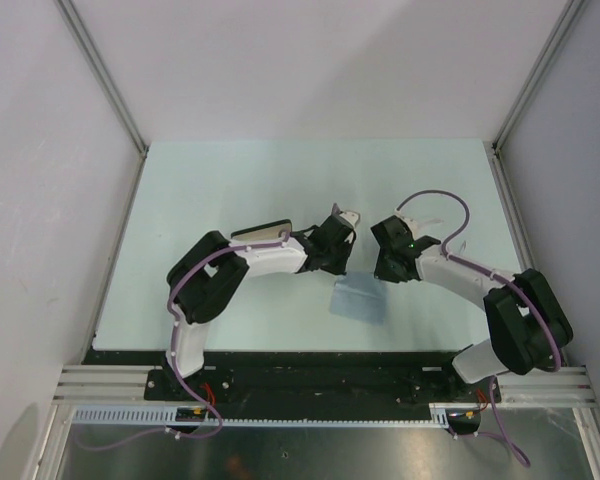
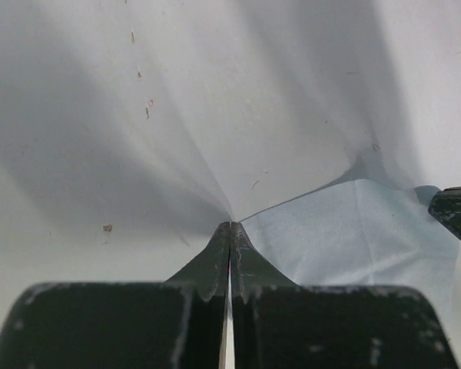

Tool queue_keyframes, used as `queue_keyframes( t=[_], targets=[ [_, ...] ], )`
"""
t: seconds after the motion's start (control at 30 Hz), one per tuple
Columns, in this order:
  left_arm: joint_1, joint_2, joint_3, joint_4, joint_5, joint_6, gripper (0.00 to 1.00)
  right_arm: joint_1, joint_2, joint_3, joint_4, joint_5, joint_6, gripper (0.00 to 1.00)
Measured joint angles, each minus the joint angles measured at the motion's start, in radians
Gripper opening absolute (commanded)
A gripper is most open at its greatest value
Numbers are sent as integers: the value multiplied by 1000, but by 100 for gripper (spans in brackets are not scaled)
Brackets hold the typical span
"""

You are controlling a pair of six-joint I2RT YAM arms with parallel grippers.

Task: Organize the sunglasses
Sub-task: Fold the glasses cleaning cloth at the center of the board.

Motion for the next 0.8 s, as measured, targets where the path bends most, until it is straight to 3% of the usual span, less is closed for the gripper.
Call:
queue_keyframes(
  t=[0.8],
  targets=[
    [-13,-79,-72,-82,19,21,1,97,-32,0,-115,53,58,3]
  ],
)
